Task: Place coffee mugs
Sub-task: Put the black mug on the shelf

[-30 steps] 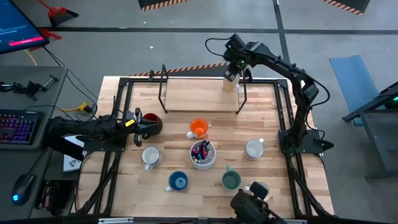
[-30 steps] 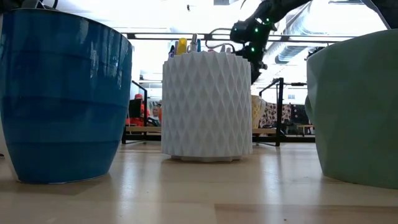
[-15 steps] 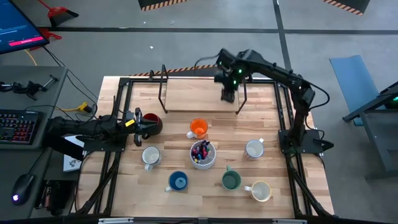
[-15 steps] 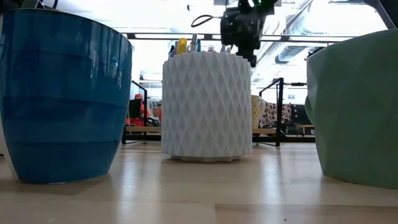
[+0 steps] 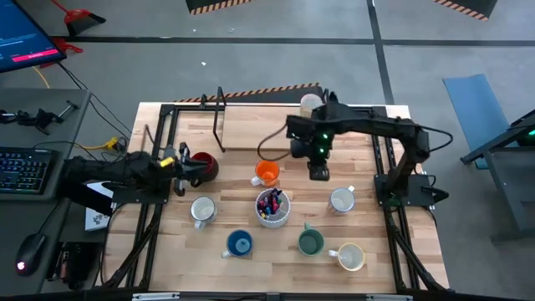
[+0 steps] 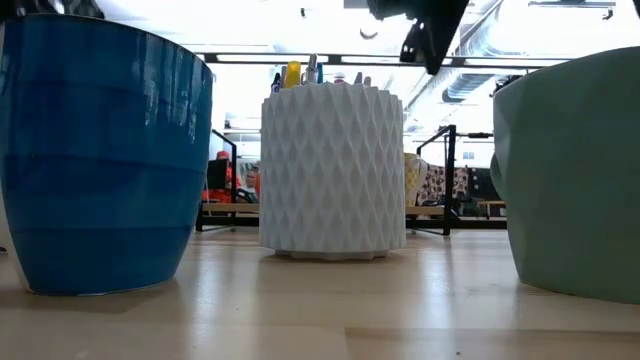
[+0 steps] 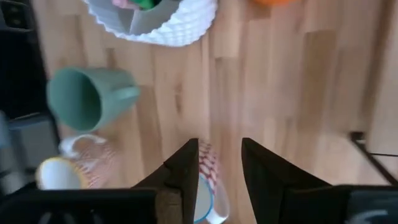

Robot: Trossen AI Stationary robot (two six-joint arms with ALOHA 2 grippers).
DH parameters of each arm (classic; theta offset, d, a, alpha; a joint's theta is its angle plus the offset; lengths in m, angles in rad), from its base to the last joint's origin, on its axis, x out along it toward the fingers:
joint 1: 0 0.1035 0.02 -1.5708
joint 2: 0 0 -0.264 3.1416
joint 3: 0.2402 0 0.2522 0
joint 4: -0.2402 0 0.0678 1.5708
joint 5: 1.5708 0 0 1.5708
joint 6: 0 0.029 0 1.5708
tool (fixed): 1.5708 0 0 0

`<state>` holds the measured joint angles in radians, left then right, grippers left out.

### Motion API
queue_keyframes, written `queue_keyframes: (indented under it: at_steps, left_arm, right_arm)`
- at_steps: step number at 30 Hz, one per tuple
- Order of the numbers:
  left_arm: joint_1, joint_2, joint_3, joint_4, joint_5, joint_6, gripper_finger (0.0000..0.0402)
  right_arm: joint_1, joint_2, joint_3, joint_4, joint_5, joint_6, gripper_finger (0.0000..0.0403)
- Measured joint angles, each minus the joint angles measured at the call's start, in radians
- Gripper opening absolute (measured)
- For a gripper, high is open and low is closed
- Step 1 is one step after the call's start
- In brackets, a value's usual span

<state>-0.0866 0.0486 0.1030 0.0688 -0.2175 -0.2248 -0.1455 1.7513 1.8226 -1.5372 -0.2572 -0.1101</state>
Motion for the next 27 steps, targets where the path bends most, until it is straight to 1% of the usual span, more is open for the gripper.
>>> queue_keyframes:
  at_steps: [1,3,5,8,12,15,17,20,23,27]
  left_arm:
    - [0.001,0.006,0.033,-0.017,-0.006,0.016,0.0039]
    - [0.002,0.023,0.116,-0.103,-0.024,0.049,0.0039]
    - [0.002,0.061,0.210,-0.236,-0.055,0.051,0.0039]
    - [0.002,0.152,0.353,-0.450,-0.092,0.003,0.0039]
    - [0.002,0.308,0.526,-0.676,-0.108,-0.017,0.0039]
    - [0.003,0.426,0.626,-0.834,-0.112,-0.009,0.0042]
    - [0.004,0.498,0.671,-0.933,-0.115,-0.009,0.0048]
    - [0.022,0.588,0.694,-1.019,-0.145,0.000,0.0064]
    - [0.057,0.671,0.693,-1.057,-0.169,0.045,0.0081]
    - [0.125,0.753,0.694,-1.060,-0.205,0.043,0.0099]
  right_arm:
    - [0.017,-0.024,-0.021,0.021,0.036,0.013,0.0101]
    - [0.047,-0.077,-0.077,0.084,0.094,0.051,0.0101]
    - [0.064,-0.139,-0.152,0.167,0.135,0.090,0.0100]
    - [0.077,-0.240,-0.302,0.313,0.187,0.146,0.0100]
    - [0.077,-0.380,-0.514,0.484,0.198,0.234,0.0100]
    - [0.076,-0.469,-0.656,0.578,0.198,0.311,0.0100]
    - [0.082,-0.518,-0.734,0.629,0.195,0.369,0.0100]
    - [0.098,-0.573,-0.831,0.681,0.193,0.426,0.0100]
    - [0.119,-0.611,-0.902,0.730,0.193,0.460,0.0100]
    - [0.146,-0.632,-0.965,0.795,0.192,0.479,0.0100]
